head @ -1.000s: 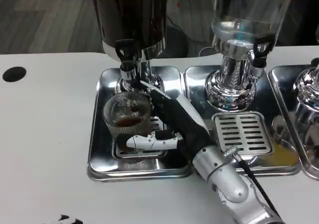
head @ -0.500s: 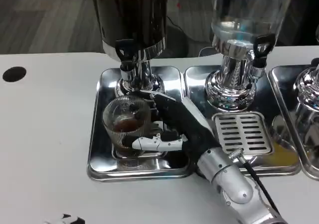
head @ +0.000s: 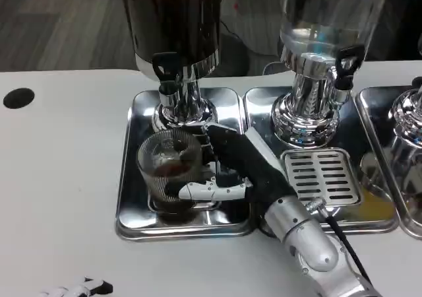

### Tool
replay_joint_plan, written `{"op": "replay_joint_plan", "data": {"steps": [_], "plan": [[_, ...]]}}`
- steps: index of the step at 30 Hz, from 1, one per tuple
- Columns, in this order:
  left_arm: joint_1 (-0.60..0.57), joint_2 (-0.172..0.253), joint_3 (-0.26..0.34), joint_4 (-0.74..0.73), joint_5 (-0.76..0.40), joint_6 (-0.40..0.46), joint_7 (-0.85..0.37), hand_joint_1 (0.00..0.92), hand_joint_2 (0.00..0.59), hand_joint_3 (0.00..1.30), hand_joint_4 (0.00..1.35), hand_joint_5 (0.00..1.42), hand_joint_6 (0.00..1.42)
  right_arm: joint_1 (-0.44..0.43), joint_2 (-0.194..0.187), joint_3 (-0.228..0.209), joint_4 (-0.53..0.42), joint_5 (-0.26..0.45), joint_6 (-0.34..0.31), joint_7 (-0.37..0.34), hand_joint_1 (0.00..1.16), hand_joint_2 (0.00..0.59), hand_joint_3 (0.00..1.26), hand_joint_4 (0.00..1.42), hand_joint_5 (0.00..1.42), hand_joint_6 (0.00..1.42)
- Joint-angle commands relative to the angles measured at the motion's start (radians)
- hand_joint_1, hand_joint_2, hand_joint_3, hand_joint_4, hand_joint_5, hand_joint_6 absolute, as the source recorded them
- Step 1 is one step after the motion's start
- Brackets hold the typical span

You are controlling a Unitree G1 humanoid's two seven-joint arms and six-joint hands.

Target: Grasp the cup under the faucet to collect the drink, then remove the cup.

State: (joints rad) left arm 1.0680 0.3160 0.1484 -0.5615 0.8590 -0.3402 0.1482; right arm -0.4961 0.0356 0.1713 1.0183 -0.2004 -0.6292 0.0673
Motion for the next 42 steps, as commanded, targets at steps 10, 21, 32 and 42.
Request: {"op": "replay_joint_plan", "data": {"steps": [10, 21, 32, 42], "plan": [[0.006, -0.005, 0.005, 0.004, -0.006, -0.006, -0.002, 0.000, 0.087, 0.31, 0.25, 0.25, 0.42, 0.014, 0.006, -0.012, -0.007, 0.017, -0.045, 0.005, 0.89, 0.069, 0.49, 0.48, 0.51, 0.46], [-0.015, -0.004, -0.007, 0.022, -0.012, -0.002, -0.007, 0.000, 0.088, 0.30, 0.25, 0.25, 0.42, 0.025, -0.003, -0.026, -0.047, 0.040, -0.052, 0.027, 0.89, 0.071, 0.49, 0.48, 0.52, 0.47], [-0.051, 0.001, -0.014, 0.040, -0.023, 0.006, -0.025, 0.000, 0.087, 0.30, 0.24, 0.25, 0.42, 0.052, -0.016, -0.047, -0.130, 0.066, -0.041, 0.066, 0.89, 0.071, 0.49, 0.49, 0.53, 0.47], [-0.080, 0.005, -0.008, 0.047, -0.041, 0.005, -0.035, 0.000, 0.086, 0.30, 0.23, 0.25, 0.42, 0.100, -0.060, -0.047, -0.249, 0.063, -0.009, 0.103, 0.89, 0.071, 0.49, 0.49, 0.53, 0.47]]}}
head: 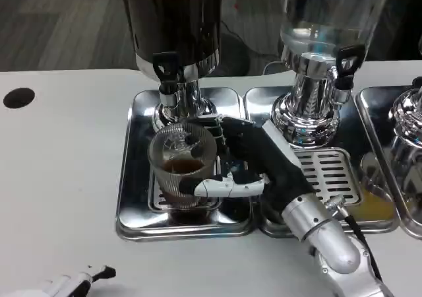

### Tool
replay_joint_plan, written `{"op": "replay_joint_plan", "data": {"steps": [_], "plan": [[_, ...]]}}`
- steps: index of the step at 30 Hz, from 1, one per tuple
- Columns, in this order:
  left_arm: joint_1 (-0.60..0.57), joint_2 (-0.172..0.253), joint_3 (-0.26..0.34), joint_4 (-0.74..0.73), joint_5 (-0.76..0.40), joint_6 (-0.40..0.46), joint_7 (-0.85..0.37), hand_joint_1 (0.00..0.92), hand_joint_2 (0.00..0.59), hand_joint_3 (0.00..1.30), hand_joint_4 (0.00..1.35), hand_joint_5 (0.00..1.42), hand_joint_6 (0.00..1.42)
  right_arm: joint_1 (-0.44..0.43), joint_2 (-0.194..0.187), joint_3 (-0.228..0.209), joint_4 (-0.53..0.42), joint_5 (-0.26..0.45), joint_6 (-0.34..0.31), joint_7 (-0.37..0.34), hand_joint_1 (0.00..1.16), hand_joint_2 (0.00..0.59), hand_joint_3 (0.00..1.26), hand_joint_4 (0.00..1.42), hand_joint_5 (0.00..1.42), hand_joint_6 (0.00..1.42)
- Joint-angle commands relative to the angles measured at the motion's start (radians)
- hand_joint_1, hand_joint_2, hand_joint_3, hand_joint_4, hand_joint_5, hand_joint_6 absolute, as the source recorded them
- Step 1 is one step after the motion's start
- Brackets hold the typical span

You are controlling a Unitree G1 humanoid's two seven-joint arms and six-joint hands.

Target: Grasp the cup under the faucet to collect the drink, then remove the cup.

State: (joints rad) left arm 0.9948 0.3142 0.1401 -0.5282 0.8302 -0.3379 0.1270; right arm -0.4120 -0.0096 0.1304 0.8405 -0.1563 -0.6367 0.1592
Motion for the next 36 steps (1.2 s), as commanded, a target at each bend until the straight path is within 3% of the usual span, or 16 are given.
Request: {"op": "replay_joint_plan", "data": {"steps": [1, 12, 20, 26, 36], "plan": [[-0.012, 0.007, -0.003, 0.019, -0.013, 0.002, -0.015, 0.000, 0.086, 0.30, 0.23, 0.25, 0.42, 0.025, -0.022, -0.006, -0.085, 0.019, 0.003, 0.015, 0.89, 0.071, 0.49, 0.49, 0.53, 0.47], [-0.076, 0.010, -0.047, 0.064, -0.015, 0.006, -0.022, 0.000, 0.086, 0.30, 0.23, 0.25, 0.43, 0.178, -0.116, -0.012, -0.303, 0.030, 0.057, 0.069, 0.88, 0.070, 0.50, 0.49, 0.53, 0.47], [-0.118, 0.012, -0.075, 0.093, -0.013, 0.013, -0.027, 0.000, 0.086, 0.29, 0.23, 0.25, 0.43, 0.291, -0.180, -0.039, -0.444, 0.079, 0.106, 0.114, 0.88, 0.069, 0.50, 0.49, 0.53, 0.47], [-0.143, 0.016, -0.088, 0.100, -0.017, 0.024, -0.032, 0.000, 0.086, 0.29, 0.23, 0.25, 0.44, 0.346, -0.204, -0.054, -0.511, 0.119, 0.133, 0.147, 0.88, 0.069, 0.50, 0.49, 0.53, 0.47], [-0.158, 0.019, -0.093, 0.097, -0.021, 0.042, -0.042, 0.000, 0.086, 0.29, 0.23, 0.25, 0.44, 0.413, -0.219, -0.076, -0.538, 0.172, 0.133, 0.198, 0.88, 0.071, 0.50, 0.49, 0.53, 0.47]]}}
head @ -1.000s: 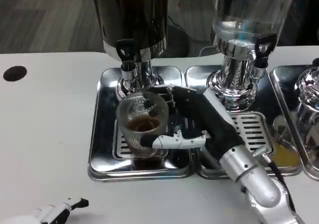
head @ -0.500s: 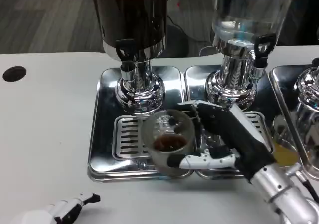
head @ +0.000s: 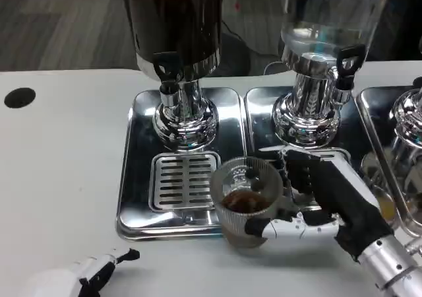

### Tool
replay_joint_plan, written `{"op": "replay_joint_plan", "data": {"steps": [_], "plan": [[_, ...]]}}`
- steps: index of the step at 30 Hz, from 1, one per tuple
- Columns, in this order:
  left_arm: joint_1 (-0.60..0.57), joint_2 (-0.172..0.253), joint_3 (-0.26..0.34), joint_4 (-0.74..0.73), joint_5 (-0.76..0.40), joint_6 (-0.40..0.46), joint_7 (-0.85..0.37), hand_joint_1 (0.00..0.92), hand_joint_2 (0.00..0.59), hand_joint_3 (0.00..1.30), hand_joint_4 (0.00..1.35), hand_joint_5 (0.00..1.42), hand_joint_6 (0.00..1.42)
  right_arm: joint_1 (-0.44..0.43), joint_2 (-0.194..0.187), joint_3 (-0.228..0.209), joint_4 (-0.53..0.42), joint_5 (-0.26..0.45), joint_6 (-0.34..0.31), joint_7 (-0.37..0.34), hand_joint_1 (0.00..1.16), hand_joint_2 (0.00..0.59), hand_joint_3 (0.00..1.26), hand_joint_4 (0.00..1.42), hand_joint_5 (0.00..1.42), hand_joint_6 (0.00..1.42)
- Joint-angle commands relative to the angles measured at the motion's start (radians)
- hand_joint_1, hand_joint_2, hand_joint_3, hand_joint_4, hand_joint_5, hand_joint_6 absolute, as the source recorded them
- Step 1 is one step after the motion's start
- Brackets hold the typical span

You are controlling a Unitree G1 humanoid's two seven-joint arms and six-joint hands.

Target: Grasp the cup under the faucet to collect the drink, then remove the cup.

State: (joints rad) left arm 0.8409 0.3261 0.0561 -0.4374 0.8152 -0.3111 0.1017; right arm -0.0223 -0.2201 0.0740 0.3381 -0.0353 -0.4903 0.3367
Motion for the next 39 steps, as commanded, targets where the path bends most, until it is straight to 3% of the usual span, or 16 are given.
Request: {"op": "replay_joint_plan", "data": {"steps": [1, 14, 23, 31, 39], "plan": [[-0.005, 0.007, -0.010, 0.005, -0.004, 0.017, -0.016, 0.000, 0.086, 0.29, 0.23, 0.25, 0.44, 0.027, -0.008, -0.022, -0.037, 0.057, -0.014, 0.025, 0.88, 0.072, 0.50, 0.49, 0.53, 0.47], [-0.015, 0.009, -0.030, -0.008, 0.006, 0.043, -0.025, 0.000, 0.088, 0.29, 0.23, 0.25, 0.44, 0.112, -0.041, -0.064, -0.054, 0.120, -0.072, 0.090, 0.87, 0.076, 0.50, 0.49, 0.53, 0.47], [-0.016, 0.015, -0.037, -0.015, -0.001, 0.063, -0.036, 0.000, 0.087, 0.29, 0.23, 0.25, 0.45, 0.158, -0.065, -0.121, -0.035, 0.177, -0.149, 0.143, 0.87, 0.076, 0.50, 0.49, 0.53, 0.47], [-0.007, 0.012, -0.029, -0.032, -0.005, 0.083, -0.042, 0.000, 0.086, 0.29, 0.22, 0.26, 0.46, 0.161, -0.074, -0.164, 0.070, 0.199, -0.270, 0.181, 0.87, 0.075, 0.50, 0.49, 0.53, 0.48], [-0.004, 0.011, -0.040, -0.048, 0.011, 0.104, -0.053, 0.000, 0.086, 0.29, 0.22, 0.27, 0.46, 0.135, -0.059, -0.186, 0.180, 0.234, -0.364, 0.208, 0.87, 0.076, 0.50, 0.49, 0.53, 0.48]]}}
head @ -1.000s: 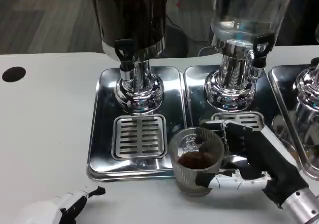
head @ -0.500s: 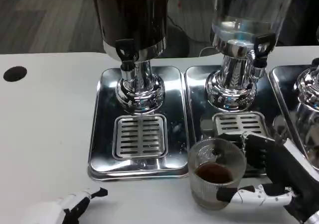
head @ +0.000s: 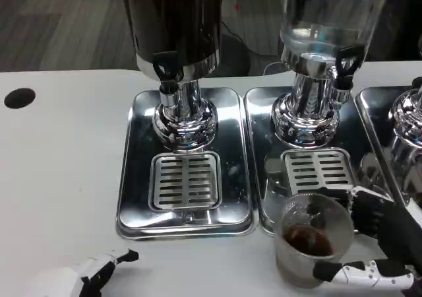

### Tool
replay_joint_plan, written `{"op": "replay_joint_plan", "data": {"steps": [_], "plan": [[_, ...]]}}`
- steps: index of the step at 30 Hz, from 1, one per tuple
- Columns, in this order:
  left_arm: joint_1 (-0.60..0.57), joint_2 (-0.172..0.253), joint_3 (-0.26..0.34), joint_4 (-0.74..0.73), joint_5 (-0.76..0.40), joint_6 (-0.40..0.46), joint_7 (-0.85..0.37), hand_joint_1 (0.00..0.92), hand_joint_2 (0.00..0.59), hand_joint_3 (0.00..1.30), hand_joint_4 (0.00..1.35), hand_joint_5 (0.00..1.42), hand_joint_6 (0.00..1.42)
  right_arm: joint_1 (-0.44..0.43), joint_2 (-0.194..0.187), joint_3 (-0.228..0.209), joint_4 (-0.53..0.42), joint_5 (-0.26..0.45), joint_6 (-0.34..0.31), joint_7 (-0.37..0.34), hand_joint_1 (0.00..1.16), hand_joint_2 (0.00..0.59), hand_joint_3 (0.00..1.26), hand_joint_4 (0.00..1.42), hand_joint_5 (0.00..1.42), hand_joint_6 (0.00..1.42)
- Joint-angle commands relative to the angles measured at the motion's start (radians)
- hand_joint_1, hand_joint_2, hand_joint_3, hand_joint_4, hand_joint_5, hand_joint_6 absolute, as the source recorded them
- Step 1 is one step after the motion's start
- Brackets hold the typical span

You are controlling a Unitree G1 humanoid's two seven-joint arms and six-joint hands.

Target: Grasp the cup under the faucet to collect the drink, then remove the cup.

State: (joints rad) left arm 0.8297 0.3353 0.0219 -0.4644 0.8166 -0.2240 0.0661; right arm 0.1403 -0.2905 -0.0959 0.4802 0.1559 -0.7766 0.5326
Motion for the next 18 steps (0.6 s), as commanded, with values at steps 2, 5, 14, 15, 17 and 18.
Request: {"op": "replay_joint_plan", "data": {"steps": [2, 5, 14, 15, 17, 18], "plan": [[0.012, 0.001, -0.005, -0.027, 0.009, 0.025, -0.022, 0.000, 0.086, 0.29, 0.22, 0.27, 0.46, -0.035, 0.018, -0.019, 0.072, 0.052, -0.106, 0.020, 0.87, 0.077, 0.50, 0.49, 0.54, 0.49], [0.023, -0.002, -0.001, -0.038, 0.010, 0.033, -0.022, 0.000, 0.086, 0.29, 0.22, 0.27, 0.46, -0.047, 0.024, -0.023, 0.119, 0.056, -0.150, 0.027, 0.87, 0.077, 0.50, 0.49, 0.54, 0.49], [0.029, -0.002, -0.004, -0.053, 0.012, 0.054, -0.032, 0.000, 0.088, 0.29, 0.22, 0.27, 0.46, -0.077, 0.032, -0.035, 0.241, 0.074, -0.256, 0.042, 0.86, 0.075, 0.50, 0.49, 0.54, 0.50], [0.027, -0.002, -0.005, -0.054, 0.013, 0.057, -0.034, 0.000, 0.089, 0.29, 0.22, 0.27, 0.46, -0.080, 0.033, -0.037, 0.256, 0.075, -0.267, 0.043, 0.86, 0.075, 0.50, 0.49, 0.54, 0.50], [0.024, -0.002, -0.007, -0.056, 0.014, 0.062, -0.038, 0.000, 0.089, 0.29, 0.22, 0.27, 0.46, -0.087, 0.033, -0.039, 0.281, 0.076, -0.285, 0.044, 0.86, 0.074, 0.50, 0.49, 0.54, 0.50], [0.023, -0.002, -0.008, -0.057, 0.016, 0.064, -0.040, 0.000, 0.090, 0.29, 0.22, 0.27, 0.46, -0.090, 0.031, -0.040, 0.293, 0.074, -0.294, 0.045, 0.86, 0.075, 0.50, 0.49, 0.54, 0.50]]}}
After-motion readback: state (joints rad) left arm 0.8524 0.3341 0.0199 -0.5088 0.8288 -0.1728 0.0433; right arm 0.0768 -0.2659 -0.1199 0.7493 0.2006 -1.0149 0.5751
